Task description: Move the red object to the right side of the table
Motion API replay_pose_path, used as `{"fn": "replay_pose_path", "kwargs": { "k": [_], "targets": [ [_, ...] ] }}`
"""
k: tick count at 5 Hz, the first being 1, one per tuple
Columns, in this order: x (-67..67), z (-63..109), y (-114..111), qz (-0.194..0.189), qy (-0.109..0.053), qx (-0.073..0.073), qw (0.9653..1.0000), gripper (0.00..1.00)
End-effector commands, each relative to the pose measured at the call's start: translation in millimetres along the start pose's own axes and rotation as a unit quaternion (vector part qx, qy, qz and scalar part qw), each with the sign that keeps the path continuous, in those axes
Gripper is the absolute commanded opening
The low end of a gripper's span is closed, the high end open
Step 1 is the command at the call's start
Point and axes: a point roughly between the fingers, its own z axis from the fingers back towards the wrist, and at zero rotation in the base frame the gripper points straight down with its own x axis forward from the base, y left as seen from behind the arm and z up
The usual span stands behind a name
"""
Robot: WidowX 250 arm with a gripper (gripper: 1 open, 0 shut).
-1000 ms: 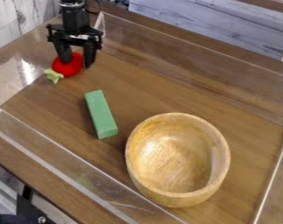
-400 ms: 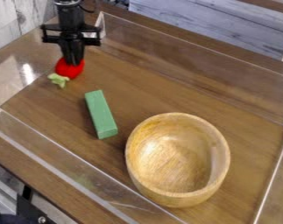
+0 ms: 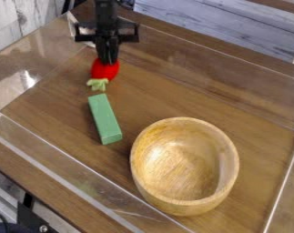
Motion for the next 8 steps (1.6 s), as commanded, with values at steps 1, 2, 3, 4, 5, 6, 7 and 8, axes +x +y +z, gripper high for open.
{"fn": "replay_pose_path", "kwargs": {
  "k": [1,2,3,4,5,6,7,8],
  "targets": [
    [-8.0,49.0,-23.8,0.002,-0.045,-0.016,0.9989,0.0],
    [-22.4,59.4,-51.3,0.004,-0.042,-0.027,0.9987,0.0],
    [-43.8,63.2,-88.8,-0.035,-0.034,-0.034,0.9982,0.0],
    [-68.4,62.2,-125.9,-0.071,-0.028,-0.042,0.9962,0.0],
    [-92.8,59.9,-166.2,-0.065,-0.026,-0.053,0.9961,0.0],
    [-117.8,51.7,-198.9,-0.051,-0.024,-0.061,0.9965,0.0],
    [-137.7,35.5,-204.8,-0.029,-0.022,-0.062,0.9974,0.0],
    [-143.5,10.5,-198.4,-0.025,-0.017,-0.065,0.9974,0.0]
  ]
}}
